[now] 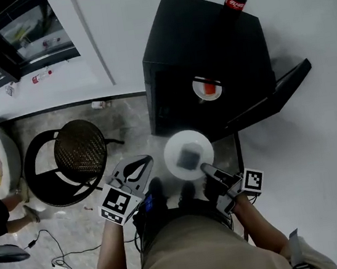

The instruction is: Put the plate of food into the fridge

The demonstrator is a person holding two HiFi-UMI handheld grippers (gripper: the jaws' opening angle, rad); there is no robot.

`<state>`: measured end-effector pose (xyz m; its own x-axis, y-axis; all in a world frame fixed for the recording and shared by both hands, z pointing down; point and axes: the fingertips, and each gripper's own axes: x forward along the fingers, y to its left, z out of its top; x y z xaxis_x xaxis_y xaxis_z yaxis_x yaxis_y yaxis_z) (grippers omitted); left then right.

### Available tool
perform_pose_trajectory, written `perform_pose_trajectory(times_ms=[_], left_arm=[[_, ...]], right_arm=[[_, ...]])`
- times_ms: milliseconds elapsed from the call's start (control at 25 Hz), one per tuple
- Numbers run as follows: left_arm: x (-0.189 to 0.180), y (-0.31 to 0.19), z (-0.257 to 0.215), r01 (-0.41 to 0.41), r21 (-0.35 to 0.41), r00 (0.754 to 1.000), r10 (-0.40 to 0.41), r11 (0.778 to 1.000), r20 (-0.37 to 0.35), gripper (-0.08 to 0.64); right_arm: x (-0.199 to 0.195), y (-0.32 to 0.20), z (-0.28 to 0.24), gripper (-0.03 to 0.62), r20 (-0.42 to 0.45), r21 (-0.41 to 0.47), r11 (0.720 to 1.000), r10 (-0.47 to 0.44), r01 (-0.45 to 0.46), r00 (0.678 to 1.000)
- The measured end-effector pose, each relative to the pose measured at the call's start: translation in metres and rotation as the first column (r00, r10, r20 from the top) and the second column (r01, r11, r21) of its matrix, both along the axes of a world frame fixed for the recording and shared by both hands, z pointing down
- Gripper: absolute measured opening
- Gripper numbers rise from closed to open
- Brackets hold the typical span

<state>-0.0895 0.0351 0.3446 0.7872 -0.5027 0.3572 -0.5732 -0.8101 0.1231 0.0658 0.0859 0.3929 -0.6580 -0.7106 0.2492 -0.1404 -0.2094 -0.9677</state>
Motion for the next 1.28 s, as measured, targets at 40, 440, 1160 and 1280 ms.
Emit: perform_pose_trajectory(times_ms=[40, 440, 1160, 1280], left_arm=[[-0.006, -0.001, 0.002, -0.003, -0.002, 1.0, 0.003, 1.0, -0.011, 0.015], [-0.032, -0.007, 0.032, -0.065, -0.029, 0.994, 0.062, 0.997, -0.091, 0.015], [-0.01, -0.038, 0.084, -0.064, -0.13, 0.993, 0.05, 0.989, -0.108, 0.015], [-0.009, -0.038, 0.088, -0.061, -0.146, 0.994, 0.047, 0.987, -0.1, 0.015]], right_arm=[[-0.005, -0.002, 0.002, 0.028, 0.007, -0.001, 1.0, 0.003, -0.003, 1.0], [-0.037, -0.018, 0.034, 0.028, -0.028, -0.014, 0.999, 0.043, -0.043, 0.999], [-0.023, -0.041, 0.098, 0.028, -0.136, -0.039, 0.999, 0.016, -0.022, 0.991], [-0.027, -0.041, 0.102, 0.028, -0.129, -0.035, 0.999, 0.016, -0.021, 0.992]])
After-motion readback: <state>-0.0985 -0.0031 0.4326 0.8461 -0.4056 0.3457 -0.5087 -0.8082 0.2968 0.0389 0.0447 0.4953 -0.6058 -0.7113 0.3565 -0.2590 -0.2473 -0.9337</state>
